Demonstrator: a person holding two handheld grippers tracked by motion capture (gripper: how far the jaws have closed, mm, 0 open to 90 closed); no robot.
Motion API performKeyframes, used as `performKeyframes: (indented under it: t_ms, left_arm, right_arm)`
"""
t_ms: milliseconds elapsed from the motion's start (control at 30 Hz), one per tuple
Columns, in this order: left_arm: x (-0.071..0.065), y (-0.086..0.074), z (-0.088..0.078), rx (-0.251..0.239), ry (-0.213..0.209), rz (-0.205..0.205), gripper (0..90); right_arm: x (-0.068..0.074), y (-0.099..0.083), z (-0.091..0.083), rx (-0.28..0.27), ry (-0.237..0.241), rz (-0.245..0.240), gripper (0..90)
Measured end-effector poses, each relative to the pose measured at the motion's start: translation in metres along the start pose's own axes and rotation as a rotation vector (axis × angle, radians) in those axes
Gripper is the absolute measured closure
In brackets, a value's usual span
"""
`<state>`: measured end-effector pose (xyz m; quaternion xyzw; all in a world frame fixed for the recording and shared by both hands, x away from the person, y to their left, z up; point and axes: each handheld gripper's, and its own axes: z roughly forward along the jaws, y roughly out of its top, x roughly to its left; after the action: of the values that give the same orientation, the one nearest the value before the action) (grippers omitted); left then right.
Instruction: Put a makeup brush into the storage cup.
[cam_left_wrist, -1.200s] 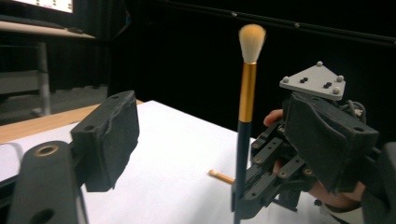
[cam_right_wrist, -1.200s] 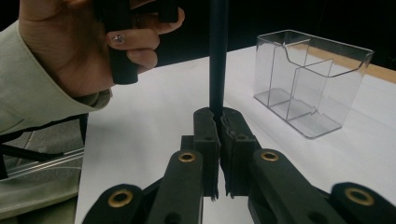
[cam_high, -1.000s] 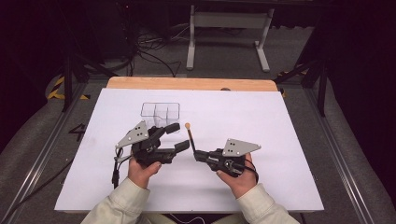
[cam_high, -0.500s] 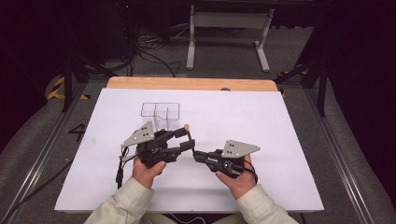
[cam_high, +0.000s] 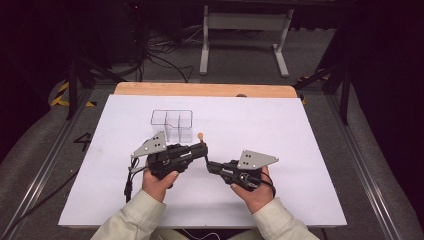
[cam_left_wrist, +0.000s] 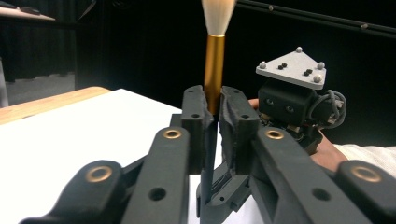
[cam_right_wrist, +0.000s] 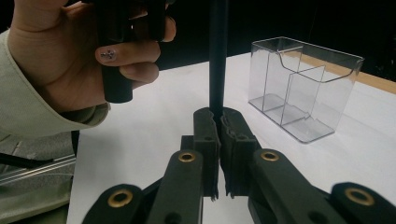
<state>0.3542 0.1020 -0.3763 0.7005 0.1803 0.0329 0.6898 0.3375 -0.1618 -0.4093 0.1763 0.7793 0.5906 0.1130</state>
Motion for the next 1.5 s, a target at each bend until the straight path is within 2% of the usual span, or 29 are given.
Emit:
performKeyframes:
  t_ms: [367, 400, 433, 600, 767, 900, 1067, 1133, 1300, 1433, 1500]
  left_arm:
    - [-0.001, 0.002, 0.0, 0.018, 0.012, 0.015, 82.9]
    - [-0.001, 0.003, 0.0, 0.025, 0.018, 0.021, 82.9]
    - [-0.001, 0.005, -0.001, 0.025, 0.024, 0.026, 82.9]
    - [0.001, 0.014, -0.001, 0.036, 0.05, 0.057, 82.9]
    - [0.005, 0.024, 0.0, 0.058, 0.089, 0.094, 82.9]
    - [0.01, 0.032, -0.001, 0.044, 0.108, 0.106, 82.9]
    - [0.018, 0.039, -0.006, 0.041, 0.158, 0.129, 82.9]
    - [0.021, 0.041, -0.008, 0.049, 0.185, 0.136, 82.9]
    - [0.031, 0.044, -0.014, 0.049, 0.226, 0.124, 83.0]
    - [0.034, 0.044, -0.014, 0.039, 0.282, 0.138, 82.9]
    - [0.036, 0.046, -0.016, 0.038, 0.302, 0.133, 82.9]
  right_arm:
    - [0.0, 0.0, 0.0, 0.002, -0.003, 0.004, 84.7]
    - [0.0, 0.001, 0.0, 0.001, -0.003, 0.004, 78.1]
    - [0.0, 0.001, 0.0, 0.001, -0.003, 0.004, 78.1]
    - [-0.001, 0.003, -0.005, -0.014, -0.04, 0.012, 63.3]
    - [-0.002, 0.003, -0.013, -0.016, -0.072, 0.018, 59.2]
    - [-0.004, 0.003, -0.022, -0.022, -0.098, 0.028, 58.5]
    - [-0.006, 0.003, -0.03, -0.03, -0.128, 0.031, 56.9]
    - [-0.007, 0.004, -0.036, -0.034, -0.16, 0.024, 53.7]
    - [-0.01, 0.004, -0.05, -0.044, -0.225, 0.029, 46.9]
    - [-0.012, 0.002, -0.056, -0.041, -0.253, 0.039, 44.9]
    - [-0.013, 0.002, -0.059, -0.04, -0.259, 0.041, 44.7]
